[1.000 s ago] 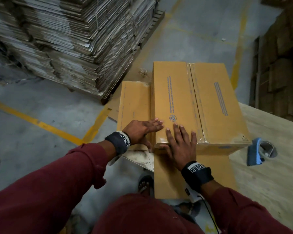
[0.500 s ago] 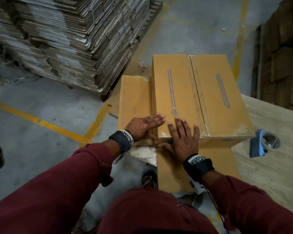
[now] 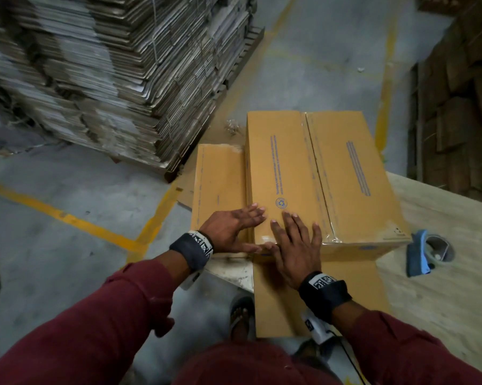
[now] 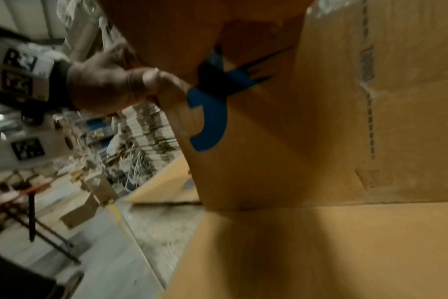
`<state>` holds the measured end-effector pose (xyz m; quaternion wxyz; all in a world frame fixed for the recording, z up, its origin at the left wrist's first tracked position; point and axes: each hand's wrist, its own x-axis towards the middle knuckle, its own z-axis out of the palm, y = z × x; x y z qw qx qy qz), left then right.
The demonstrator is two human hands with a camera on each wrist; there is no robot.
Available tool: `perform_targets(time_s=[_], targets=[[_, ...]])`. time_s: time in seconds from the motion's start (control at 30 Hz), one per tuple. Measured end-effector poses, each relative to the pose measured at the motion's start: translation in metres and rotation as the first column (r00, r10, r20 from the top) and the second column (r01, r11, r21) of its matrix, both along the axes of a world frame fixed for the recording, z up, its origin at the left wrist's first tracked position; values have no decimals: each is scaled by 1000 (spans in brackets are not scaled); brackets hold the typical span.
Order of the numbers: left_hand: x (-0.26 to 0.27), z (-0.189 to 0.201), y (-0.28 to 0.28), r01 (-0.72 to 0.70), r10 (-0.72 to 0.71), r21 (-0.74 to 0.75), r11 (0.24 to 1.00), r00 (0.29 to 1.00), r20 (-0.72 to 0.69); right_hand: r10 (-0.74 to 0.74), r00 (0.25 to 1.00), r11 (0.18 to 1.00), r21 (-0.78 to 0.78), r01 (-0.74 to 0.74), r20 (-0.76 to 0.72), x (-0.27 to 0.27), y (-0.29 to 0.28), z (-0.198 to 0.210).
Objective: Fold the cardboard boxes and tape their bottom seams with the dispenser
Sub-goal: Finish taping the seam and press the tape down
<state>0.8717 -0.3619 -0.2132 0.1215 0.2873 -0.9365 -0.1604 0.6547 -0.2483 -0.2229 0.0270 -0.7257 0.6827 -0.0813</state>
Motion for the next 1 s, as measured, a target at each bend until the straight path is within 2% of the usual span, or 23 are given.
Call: perform_targets(time_s=[0.07,0.1,0.13,0.17,0.23,0.27,0.33,0.43,0.53,0.63,0.7,0.77,0.87,0.93,1.0], targets=[[-4,5,6,-91,90,98,991,996,12,11,993,999,-39,-6,117,-20,0,11],[-7,8,9,-201,200,174,964,979,21,-28,989,998,-50,35,142,-34,0,18],[-10,13,12,-330,332,274,903,942,43,-110,985,992,-45,117,132,-51,1,24],[-14,18,15,-439,447,384,812,891,75,-220,970,974,-28,224,107,-71,0,30],[-23,26,19,-528,581,563,635,808,102,-427,897,904,64,422,115,-115,0,44],[-26,28,21,-543,620,597,591,779,94,-501,856,864,131,486,127,-136,-1,46],[-33,28,23,-600,687,570,562,722,82,-555,820,821,246,514,138,-173,-2,44],[-40,29,26,-684,752,496,535,653,91,-478,859,857,310,412,181,-203,0,46],[-37,32,26,-777,815,369,511,574,79,-370,908,904,301,303,197,-206,5,52],[-24,39,23,-842,847,260,473,516,130,-219,971,940,287,183,98,-186,16,53],[-17,46,26,-845,819,245,475,527,228,-152,986,937,326,123,63,-165,28,52],[-18,55,33,-839,775,200,506,544,320,-101,988,929,367,50,121,-139,43,52],[-38,71,48,-815,775,187,549,579,254,14,945,927,349,-134,327,-104,67,50],[-63,78,63,-770,750,204,605,637,181,157,906,903,315,-293,393,-87,74,54],[-93,83,82,-726,719,261,636,680,141,217,846,883,273,-383,487,-88,62,58]])
